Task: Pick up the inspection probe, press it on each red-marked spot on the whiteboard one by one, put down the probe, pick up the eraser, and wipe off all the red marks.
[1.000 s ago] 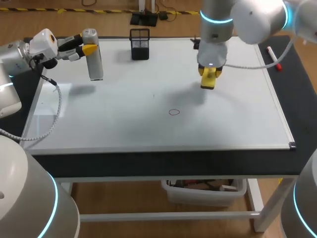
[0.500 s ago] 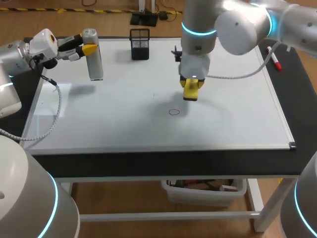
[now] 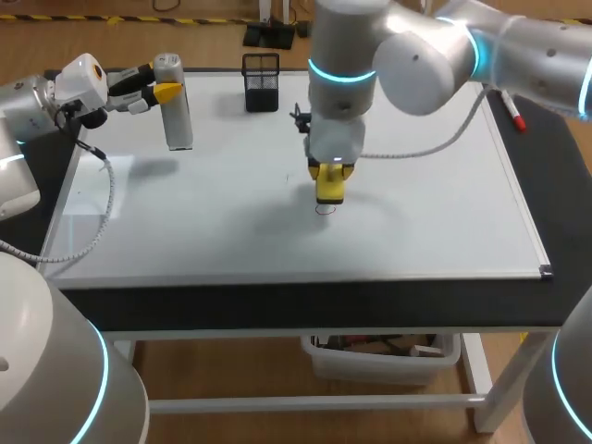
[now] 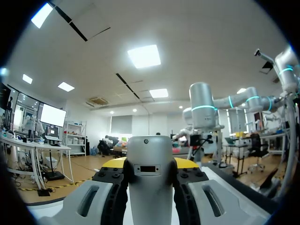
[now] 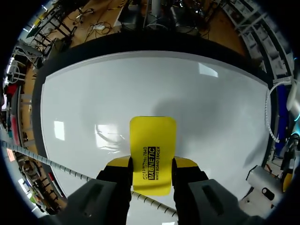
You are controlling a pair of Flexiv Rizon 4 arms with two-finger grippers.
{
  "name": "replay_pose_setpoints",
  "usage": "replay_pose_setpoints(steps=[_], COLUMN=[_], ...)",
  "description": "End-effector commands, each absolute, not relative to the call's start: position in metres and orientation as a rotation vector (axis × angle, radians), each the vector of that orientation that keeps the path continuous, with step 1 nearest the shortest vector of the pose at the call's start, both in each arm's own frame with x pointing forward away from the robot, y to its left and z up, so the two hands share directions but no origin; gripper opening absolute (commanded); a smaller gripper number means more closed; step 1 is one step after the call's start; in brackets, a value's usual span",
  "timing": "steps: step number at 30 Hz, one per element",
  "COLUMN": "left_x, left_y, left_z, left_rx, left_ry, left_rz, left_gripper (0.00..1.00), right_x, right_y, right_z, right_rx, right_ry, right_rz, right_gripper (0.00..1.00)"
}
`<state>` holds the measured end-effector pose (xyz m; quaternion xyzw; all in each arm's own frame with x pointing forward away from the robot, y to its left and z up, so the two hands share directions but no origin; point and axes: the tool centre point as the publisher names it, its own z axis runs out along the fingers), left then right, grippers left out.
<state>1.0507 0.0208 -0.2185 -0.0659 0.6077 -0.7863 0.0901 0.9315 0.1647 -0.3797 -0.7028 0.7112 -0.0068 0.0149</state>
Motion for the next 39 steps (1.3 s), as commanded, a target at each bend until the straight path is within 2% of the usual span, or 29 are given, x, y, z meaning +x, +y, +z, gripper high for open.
replay_pose_setpoints(steps=[1,21,39], left_x=[1.050,1.050,1.050], left_y=[0.020,0.020,0.020], left_z=[-0.217,-0.217,-0.217], left_rx=[-0.198,-0.198,-0.198], left_ry=[1.805,1.805,1.805], left_rz=[-2.335,-2.335,-2.335], left_gripper=[0.00,0.00,0.00], right_x=[0.929,0.922,0.924], right_y=[0.180,0.192,0.184], right_z=[-0.388,-0.417,-0.426], right_rx=[-2.199,-2.271,-2.276], right_ry=[2.205,2.117,2.137], right_rz=[-0.031,0.012,0.035], right_gripper=[0.00,0.00,0.00])
